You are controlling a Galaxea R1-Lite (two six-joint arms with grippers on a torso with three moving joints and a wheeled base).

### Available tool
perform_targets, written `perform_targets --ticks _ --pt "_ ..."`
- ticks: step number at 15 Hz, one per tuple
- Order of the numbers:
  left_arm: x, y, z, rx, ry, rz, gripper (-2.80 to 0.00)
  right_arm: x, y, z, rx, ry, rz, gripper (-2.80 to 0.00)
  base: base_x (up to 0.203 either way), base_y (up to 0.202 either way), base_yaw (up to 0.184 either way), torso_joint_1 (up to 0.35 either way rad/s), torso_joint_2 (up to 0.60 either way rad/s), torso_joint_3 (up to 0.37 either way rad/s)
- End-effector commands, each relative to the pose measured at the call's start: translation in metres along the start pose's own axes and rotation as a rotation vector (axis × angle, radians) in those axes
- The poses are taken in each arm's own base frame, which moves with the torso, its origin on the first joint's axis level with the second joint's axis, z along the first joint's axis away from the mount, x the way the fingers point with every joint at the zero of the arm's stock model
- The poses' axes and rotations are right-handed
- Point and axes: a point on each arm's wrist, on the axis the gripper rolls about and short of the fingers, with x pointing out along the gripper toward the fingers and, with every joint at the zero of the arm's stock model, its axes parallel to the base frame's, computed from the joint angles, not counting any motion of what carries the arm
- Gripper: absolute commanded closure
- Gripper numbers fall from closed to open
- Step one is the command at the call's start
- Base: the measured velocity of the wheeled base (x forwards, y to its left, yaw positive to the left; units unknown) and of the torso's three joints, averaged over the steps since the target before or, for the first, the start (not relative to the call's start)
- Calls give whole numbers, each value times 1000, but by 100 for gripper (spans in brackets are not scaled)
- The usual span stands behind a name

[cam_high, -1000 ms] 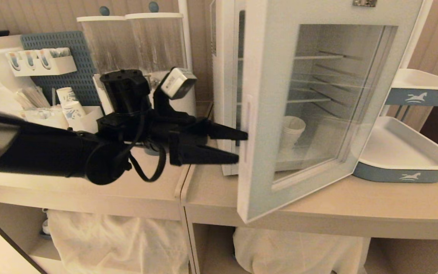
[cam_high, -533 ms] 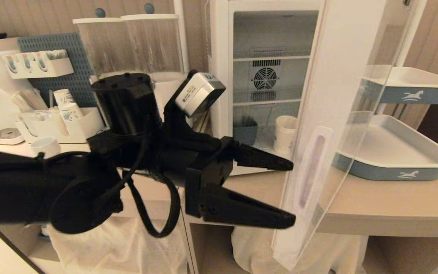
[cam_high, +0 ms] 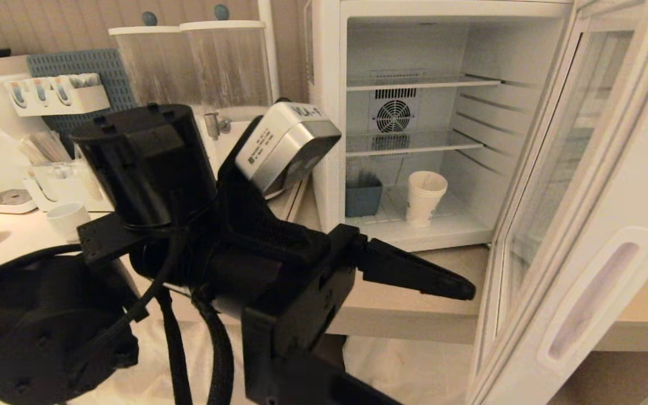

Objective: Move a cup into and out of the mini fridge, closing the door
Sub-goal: Open the freezer door

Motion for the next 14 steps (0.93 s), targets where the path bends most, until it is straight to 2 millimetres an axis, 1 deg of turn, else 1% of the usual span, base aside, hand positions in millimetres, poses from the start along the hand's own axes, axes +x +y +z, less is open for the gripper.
perform_targets --ticks 1,2,3,4,5,6,8,10,14 --pt "2 -7 3 13 -3 -16 -280 0 0 0 0 1 0 0 0 0 0 0 0 0" --pt "10 -11 0 5 -3 -22 -280 0 0 0 0 1 0 0 0 0 0 0 0 0" --pt "22 -18 -4 -4 1 -43 -280 0 0 0 0 1 0 0 0 0 0 0 0 0" --pt "25 -21 -7 -13 2 -40 -280 0 0 0 0 1 0 0 0 0 0 0 0 0" --pt "34 -28 -12 -25 12 -67 -280 0 0 0 0 1 0 0 0 0 0 0 0 0" --pt "36 -31 -14 -32 15 -70 -280 0 0 0 0 1 0 0 0 0 0 0 0 0" --pt "31 -43 -4 -12 5 -74 -280 0 0 0 0 1 0 0 0 0 0 0 0 0" --pt "31 -42 -5 -16 8 -73 -280 0 0 0 0 1 0 0 0 0 0 0 0 0" --pt "44 -18 -13 -40 20 -51 -280 0 0 0 0 1 0 0 0 0 0 0 0 0"
